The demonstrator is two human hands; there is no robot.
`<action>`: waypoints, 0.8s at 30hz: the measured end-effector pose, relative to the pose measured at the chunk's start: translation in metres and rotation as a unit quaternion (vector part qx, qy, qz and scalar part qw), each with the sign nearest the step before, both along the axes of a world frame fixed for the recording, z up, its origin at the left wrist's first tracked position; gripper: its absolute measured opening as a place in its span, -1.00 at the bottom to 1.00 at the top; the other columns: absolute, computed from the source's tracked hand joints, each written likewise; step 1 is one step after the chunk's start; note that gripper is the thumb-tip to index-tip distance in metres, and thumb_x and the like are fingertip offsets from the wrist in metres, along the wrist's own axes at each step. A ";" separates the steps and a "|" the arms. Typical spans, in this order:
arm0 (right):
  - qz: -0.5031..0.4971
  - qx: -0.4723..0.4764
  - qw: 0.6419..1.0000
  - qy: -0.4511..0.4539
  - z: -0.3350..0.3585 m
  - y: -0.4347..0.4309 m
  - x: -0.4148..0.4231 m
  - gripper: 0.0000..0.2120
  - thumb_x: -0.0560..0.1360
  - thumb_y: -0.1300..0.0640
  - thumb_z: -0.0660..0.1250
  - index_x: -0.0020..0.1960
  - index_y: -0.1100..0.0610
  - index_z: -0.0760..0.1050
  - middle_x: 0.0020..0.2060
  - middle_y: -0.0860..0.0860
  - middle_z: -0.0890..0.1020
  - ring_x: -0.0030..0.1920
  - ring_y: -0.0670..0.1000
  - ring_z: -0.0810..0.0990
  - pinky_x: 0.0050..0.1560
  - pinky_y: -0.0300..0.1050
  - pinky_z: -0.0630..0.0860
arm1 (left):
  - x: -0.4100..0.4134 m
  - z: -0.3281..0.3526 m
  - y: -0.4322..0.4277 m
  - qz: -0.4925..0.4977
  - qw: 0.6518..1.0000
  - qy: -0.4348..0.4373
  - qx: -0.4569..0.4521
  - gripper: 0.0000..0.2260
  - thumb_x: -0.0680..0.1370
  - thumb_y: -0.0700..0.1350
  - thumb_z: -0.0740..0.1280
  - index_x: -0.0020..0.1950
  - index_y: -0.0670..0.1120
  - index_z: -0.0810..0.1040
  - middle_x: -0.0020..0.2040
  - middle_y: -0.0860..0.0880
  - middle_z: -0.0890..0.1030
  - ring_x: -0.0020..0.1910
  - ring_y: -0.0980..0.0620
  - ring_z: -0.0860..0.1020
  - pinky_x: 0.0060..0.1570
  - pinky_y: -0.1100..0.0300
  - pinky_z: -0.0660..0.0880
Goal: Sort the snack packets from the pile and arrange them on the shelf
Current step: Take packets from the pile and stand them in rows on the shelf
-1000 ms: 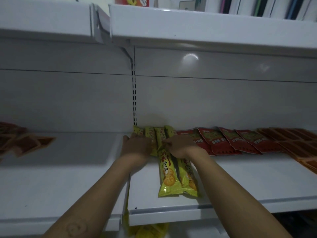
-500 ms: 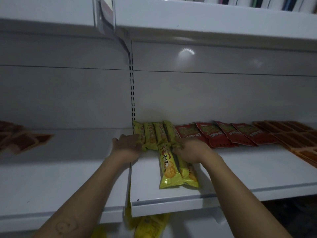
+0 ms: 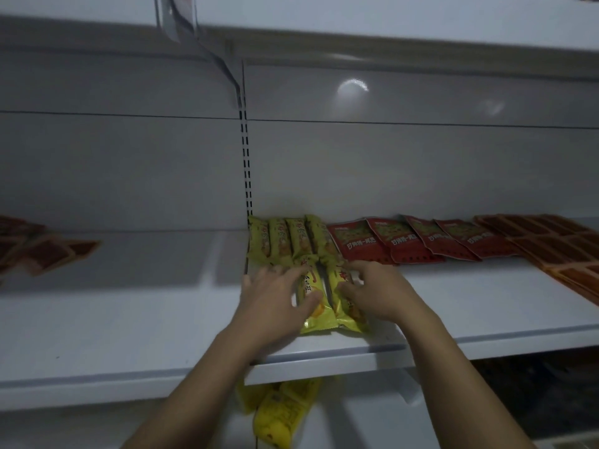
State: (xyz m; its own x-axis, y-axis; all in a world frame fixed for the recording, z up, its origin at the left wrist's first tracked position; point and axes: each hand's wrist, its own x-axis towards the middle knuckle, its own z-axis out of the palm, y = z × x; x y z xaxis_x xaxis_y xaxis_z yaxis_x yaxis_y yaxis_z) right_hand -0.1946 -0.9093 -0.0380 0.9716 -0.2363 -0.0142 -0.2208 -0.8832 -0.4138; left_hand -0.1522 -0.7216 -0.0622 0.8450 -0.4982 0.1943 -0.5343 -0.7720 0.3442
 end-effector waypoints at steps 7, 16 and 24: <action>-0.016 0.109 0.993 -0.046 -0.014 0.009 -0.005 -0.48 0.53 0.03 0.36 0.47 0.02 0.38 0.29 0.06 0.57 0.24 0.08 0.54 0.23 -0.09 0.48 | -0.023 -0.016 -0.022 0.028 0.994 0.080 -0.068 -0.44 0.59 0.20 0.24 0.56 0.11 0.21 0.45 0.00 0.40 0.40 -0.03 0.36 0.35 -0.01 0.28; -0.026 0.153 0.983 -0.094 -0.021 0.005 -0.010 -0.51 0.47 0.01 0.44 0.38 0.01 0.48 0.25 0.03 0.59 0.19 0.07 0.57 0.20 -0.02 0.53 | -0.030 -0.001 -0.028 0.092 0.983 0.085 -0.134 -0.56 0.58 -0.29 0.26 0.45 -0.02 0.45 0.26 -0.09 0.60 0.18 -0.06 0.57 0.09 0.23 0.44; -0.032 0.168 0.975 -0.141 -0.031 0.004 -0.016 -0.53 0.47 -0.07 0.42 0.35 0.03 0.52 0.24 0.01 0.60 0.22 0.04 0.55 0.20 -0.06 0.51 | -0.035 0.005 -0.023 0.061 0.995 0.025 -0.075 -0.64 0.57 -0.23 0.26 0.34 -0.01 0.55 0.28 -0.03 0.58 0.17 -0.02 0.56 0.16 0.15 0.47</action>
State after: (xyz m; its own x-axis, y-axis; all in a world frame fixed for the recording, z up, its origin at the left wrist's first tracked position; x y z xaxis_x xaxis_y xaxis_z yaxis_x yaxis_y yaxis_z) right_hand -0.2101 -0.9054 -0.0689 0.9312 -0.3255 0.1640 -0.1074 -0.6750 -0.7299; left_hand -0.1876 -0.7449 -0.0570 0.9077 -0.3606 0.2145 -0.4195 -0.7682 0.4836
